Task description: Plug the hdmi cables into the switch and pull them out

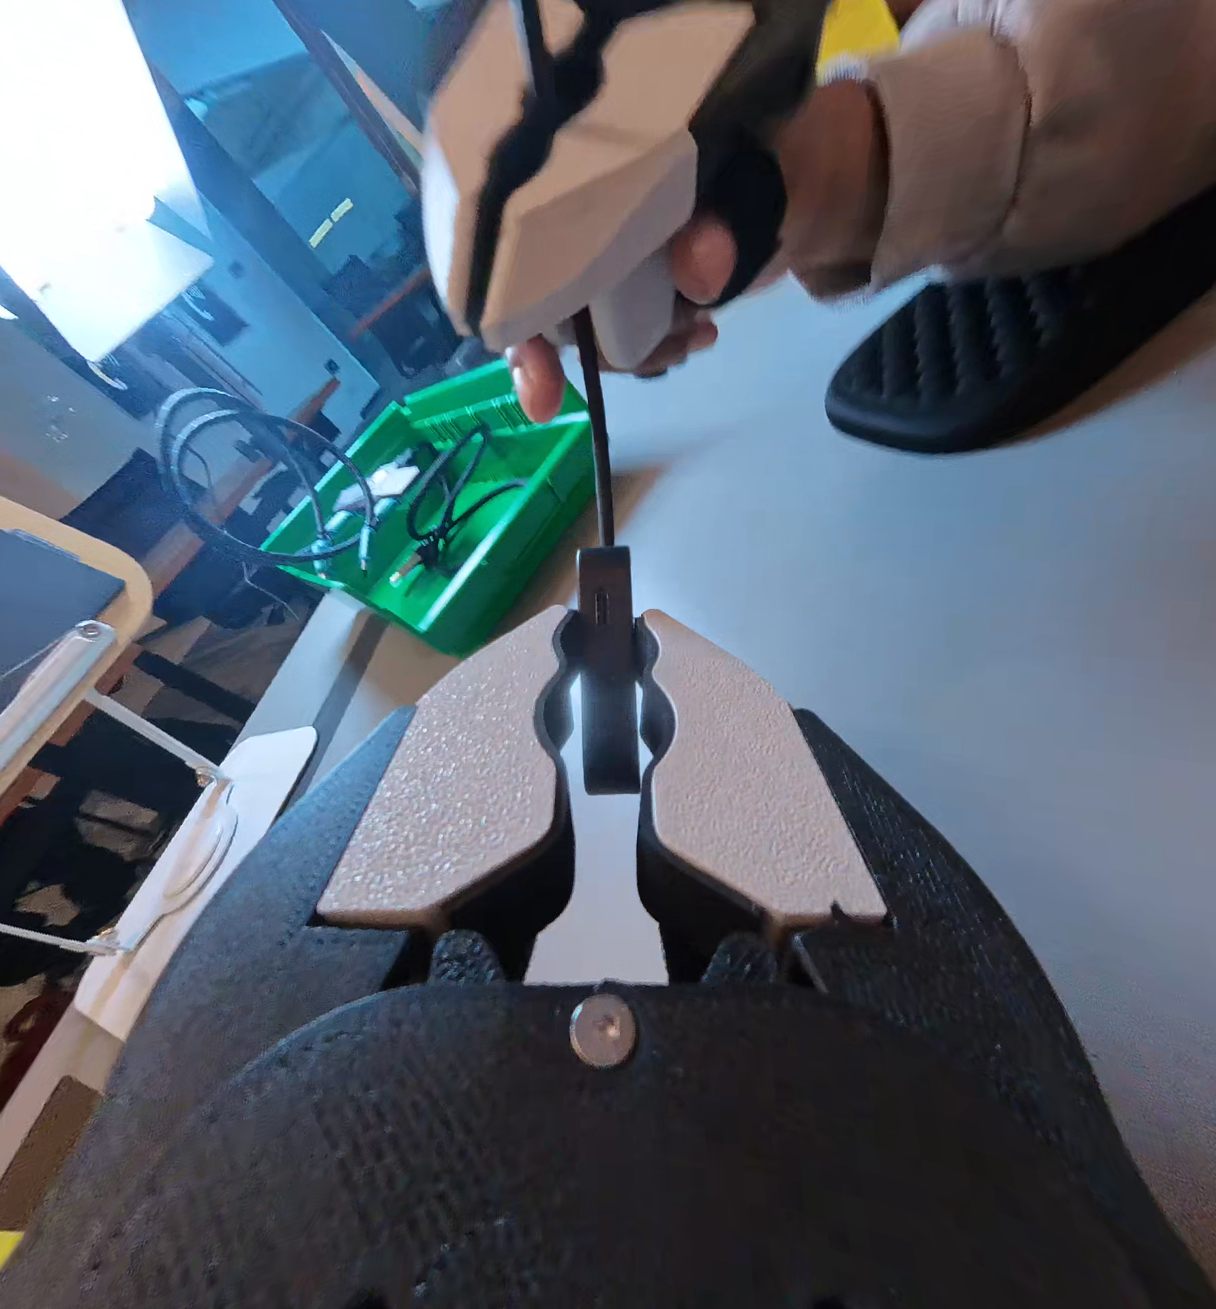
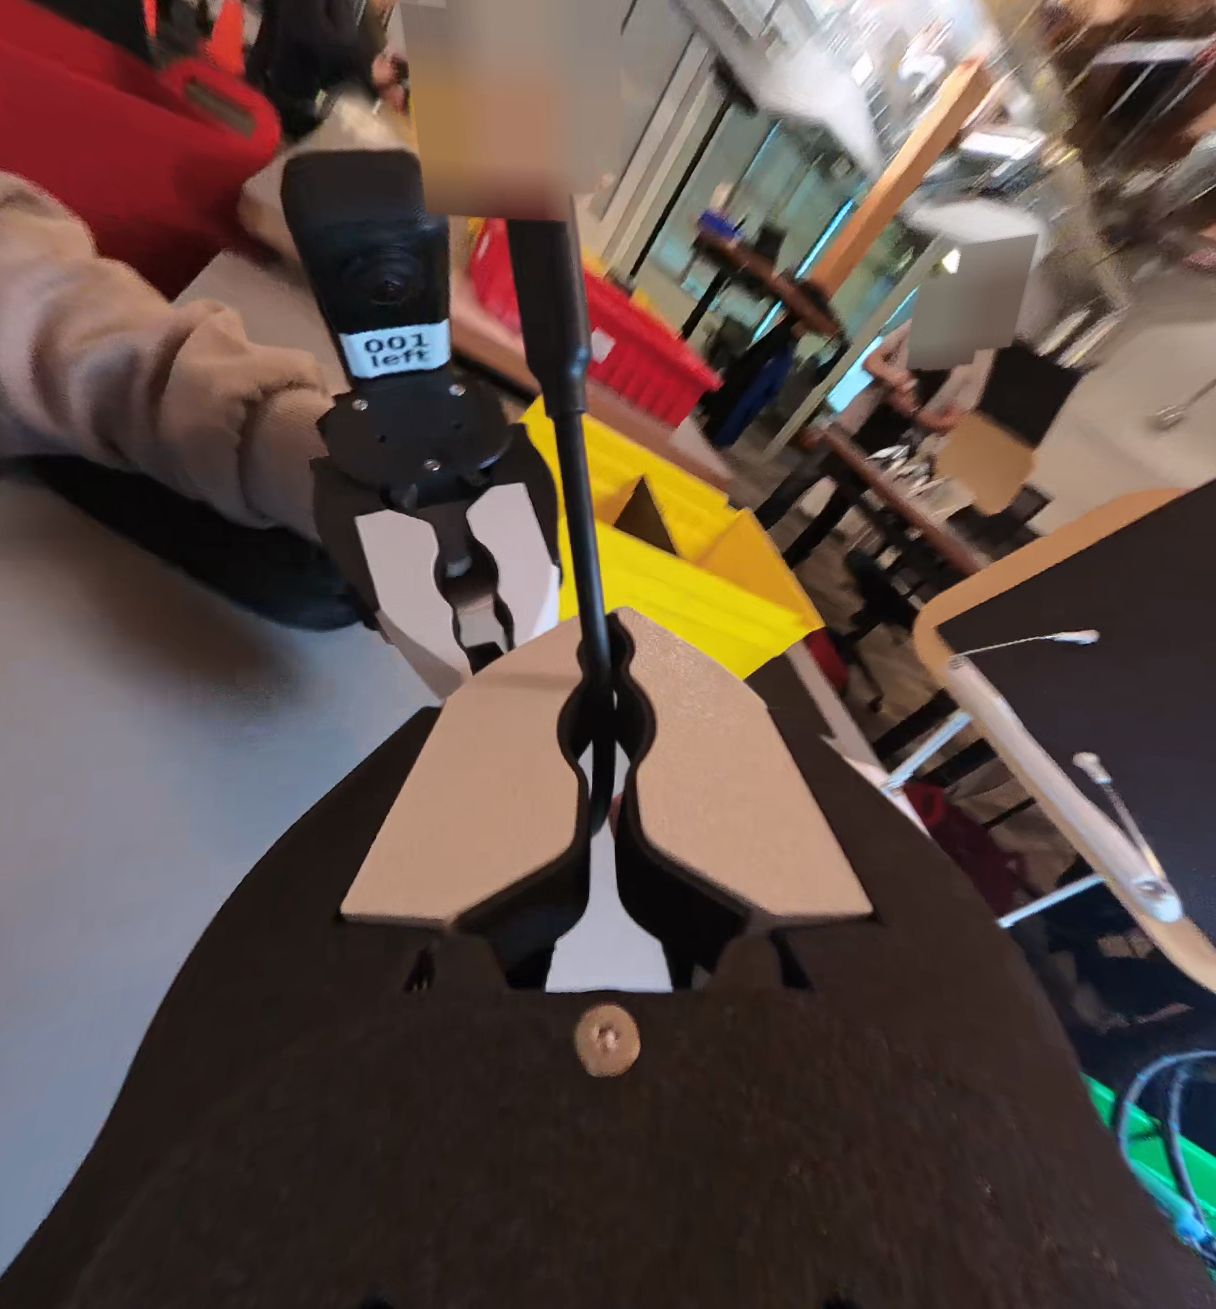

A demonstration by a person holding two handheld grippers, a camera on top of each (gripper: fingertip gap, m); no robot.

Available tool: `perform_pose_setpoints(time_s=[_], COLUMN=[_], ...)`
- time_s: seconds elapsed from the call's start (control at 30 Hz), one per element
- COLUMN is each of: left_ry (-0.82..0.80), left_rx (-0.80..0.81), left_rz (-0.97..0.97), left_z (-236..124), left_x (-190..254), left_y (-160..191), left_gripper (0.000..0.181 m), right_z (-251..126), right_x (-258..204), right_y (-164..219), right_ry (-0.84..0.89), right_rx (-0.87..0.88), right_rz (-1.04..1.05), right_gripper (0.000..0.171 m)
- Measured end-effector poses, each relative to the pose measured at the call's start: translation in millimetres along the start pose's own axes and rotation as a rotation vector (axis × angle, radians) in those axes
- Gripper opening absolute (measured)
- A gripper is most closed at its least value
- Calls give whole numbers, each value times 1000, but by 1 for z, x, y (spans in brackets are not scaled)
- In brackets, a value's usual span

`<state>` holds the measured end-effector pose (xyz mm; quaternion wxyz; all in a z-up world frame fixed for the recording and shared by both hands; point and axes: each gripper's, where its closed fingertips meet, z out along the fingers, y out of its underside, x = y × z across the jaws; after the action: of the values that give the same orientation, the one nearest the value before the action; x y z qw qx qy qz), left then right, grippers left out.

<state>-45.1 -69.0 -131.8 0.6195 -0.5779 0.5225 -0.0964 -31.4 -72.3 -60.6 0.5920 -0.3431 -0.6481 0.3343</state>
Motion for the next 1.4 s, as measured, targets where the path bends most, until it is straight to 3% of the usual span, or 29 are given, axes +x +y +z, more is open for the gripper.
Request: perform_pose_setpoints(time_s=[0.13,0.27,0.33,0.4,0.5,0.57,0.67,0.77,0.97,1.17,1.3,1.4], left_ry=[-59,-22,39,75,82,41,-18,-60,-75,-30,-47,-164], left_rx=[189,402,440,388,355,265,132,87,124,86,99,174], left_rz=[-87,-192,-217,-168,-181,-90,37,115,177,161,81,15], left_z=[-25,-42,-38,-27,-24,-18,-9,-9,-16,-12,-12,-36], left_x=[-24,-27,-16,-3,-5,-5,-4,-5,-4,1,-7,-39], left_y=[-26,-57,-65,-59,-52,-38,-18,-20,-24,-8,-7,-25], left_gripper=[14,15,15,15,17,17,18,18,15,16,19,21], right_z=[-11,9,23,26,25,22,13,12,22,25,21,9], right_x=[12,-15,-31,-38,-35,-33,-33,-33,-28,-38,-31,-12], right_y=[9,35,24,7,16,30,33,30,42,53,54,48], right_ry=[-2,-135,-161,-173,-168,-107,-75,-25,23,-54,16,108], right_rx=[32,-7,53,95,-16,-63,-36,-16,-128,-245,-255,-222], right_rz=[87,222,216,148,70,-27,-31,-132,-220,-307,-314,-278], right_gripper=[35,60,51,17,14,14,14,15,28,14,14,14])
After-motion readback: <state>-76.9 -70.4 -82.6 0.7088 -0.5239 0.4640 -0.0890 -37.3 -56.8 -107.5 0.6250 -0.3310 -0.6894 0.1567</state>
